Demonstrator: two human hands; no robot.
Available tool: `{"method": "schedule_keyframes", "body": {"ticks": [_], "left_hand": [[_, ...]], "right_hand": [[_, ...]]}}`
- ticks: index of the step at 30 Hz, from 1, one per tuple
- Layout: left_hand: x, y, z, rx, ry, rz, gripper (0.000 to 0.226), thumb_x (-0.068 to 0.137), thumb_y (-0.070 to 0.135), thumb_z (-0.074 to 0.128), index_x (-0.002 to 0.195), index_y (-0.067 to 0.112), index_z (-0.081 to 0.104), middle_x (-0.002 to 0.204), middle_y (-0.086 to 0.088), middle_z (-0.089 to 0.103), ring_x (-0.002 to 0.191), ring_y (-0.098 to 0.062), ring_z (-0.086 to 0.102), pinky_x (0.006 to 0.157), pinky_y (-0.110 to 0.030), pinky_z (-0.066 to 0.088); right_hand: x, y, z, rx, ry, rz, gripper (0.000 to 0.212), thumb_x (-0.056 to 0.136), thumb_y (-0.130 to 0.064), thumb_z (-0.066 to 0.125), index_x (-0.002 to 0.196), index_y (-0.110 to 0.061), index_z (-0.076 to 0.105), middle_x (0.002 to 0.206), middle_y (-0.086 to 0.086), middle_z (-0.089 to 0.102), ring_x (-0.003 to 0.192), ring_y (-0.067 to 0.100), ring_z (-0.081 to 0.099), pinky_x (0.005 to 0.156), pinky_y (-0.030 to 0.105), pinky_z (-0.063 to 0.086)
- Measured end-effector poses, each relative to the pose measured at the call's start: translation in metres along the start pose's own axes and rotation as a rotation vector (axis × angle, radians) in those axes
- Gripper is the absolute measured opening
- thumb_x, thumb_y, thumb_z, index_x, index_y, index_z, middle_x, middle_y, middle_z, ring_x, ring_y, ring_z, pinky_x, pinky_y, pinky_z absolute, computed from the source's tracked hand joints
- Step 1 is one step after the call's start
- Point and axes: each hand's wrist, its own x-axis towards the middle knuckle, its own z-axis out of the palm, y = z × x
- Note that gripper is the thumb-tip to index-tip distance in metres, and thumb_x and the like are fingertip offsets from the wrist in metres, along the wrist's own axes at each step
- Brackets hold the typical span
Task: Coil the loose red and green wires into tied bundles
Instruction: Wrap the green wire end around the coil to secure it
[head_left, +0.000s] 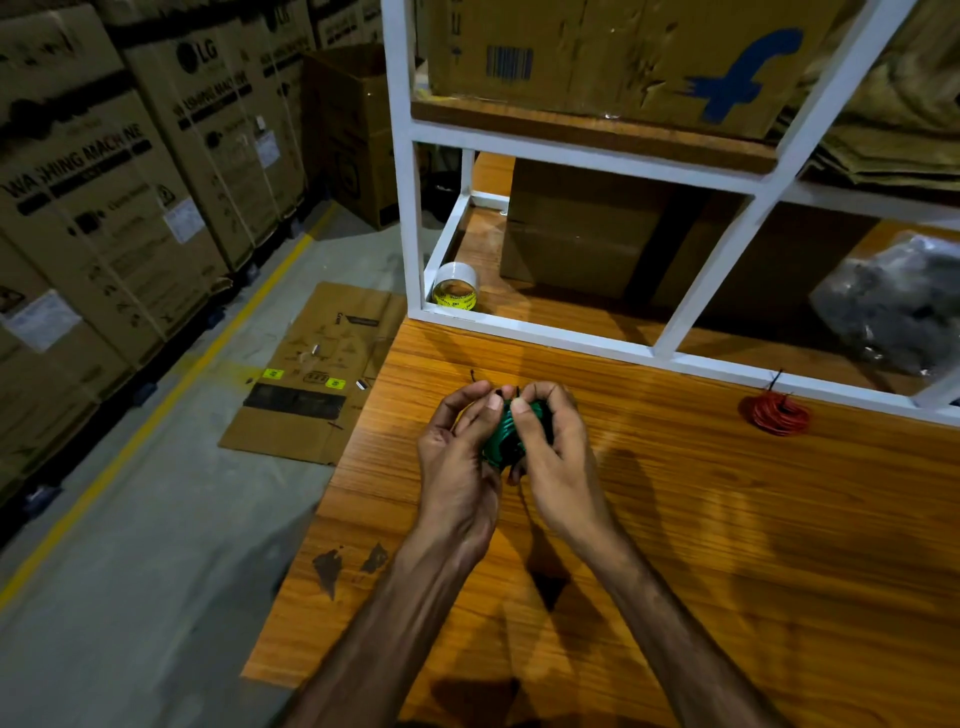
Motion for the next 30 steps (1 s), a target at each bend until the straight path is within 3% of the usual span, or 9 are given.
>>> {"method": "schedule_keyframes", "body": {"ticks": [5,8,12,20,27,30], "left_hand": [[-0.004,0.004,0.003,0.053,-0.021,0.062,0.029,0.080,0.005,0.070,0.108,0.011,0.064,0.107,-0.013,0.075,0.096,-0.022,0.073,0.064,-0.030,0.059],[-0.008,0.006,0.005,0.080,-0.050,0.128,0.029,0.079,0.004,0.071,0.108,0.009,0.068,0.108,-0.014,0.075,0.103,-0.023,0.072,0.077,-0.032,0.060],[-0.014,0.011,0.011,0.101,-0.072,0.198,0.030,0.079,0.001,0.069,0.109,0.005,0.067,0.102,-0.012,0.076,0.099,-0.021,0.073,0.083,-0.030,0.061],[-0.031,0.019,0.029,0.073,-0.063,0.175,0.032,0.078,0.002,0.070,0.110,0.007,0.067,0.104,-0.014,0.076,0.099,-0.022,0.073,0.081,-0.035,0.061],[-0.046,0.032,0.042,-0.045,-0.102,0.131,0.035,0.081,0.001,0.066,0.116,0.004,0.063,0.103,-0.014,0.076,0.094,-0.023,0.075,0.066,-0.033,0.062],[-0.049,0.033,0.044,-0.031,-0.107,0.142,0.034,0.080,0.000,0.066,0.114,0.004,0.063,0.103,-0.015,0.076,0.095,-0.022,0.075,0.070,-0.033,0.063]], "right_hand": [[0.000,-0.015,-0.006,0.055,-0.095,0.018,0.007,0.103,-0.035,0.053,0.097,-0.032,0.057,0.111,0.004,0.052,0.093,0.019,0.061,0.057,0.030,0.054],[0.001,-0.028,-0.012,0.093,-0.140,0.033,0.006,0.100,-0.034,0.055,0.097,-0.032,0.058,0.115,0.008,0.051,0.097,0.018,0.061,0.059,0.030,0.057],[0.001,-0.043,-0.019,0.086,-0.154,0.032,0.006,0.103,-0.027,0.057,0.097,-0.027,0.059,0.117,0.008,0.050,0.109,0.028,0.061,0.063,0.035,0.062],[0.000,-0.068,-0.024,0.041,-0.046,0.024,0.014,0.099,-0.013,0.065,0.086,-0.019,0.066,0.112,0.006,0.052,0.109,0.028,0.061,0.064,0.036,0.063],[-0.006,-0.090,-0.028,-0.038,-0.070,-0.056,0.007,0.095,-0.021,0.071,0.088,-0.022,0.071,0.111,-0.009,0.054,0.113,0.013,0.061,0.077,0.034,0.064],[-0.007,-0.097,-0.030,-0.009,-0.061,-0.036,0.010,0.093,-0.017,0.073,0.084,-0.021,0.073,0.112,-0.008,0.057,0.113,0.012,0.061,0.076,0.033,0.063]]}}
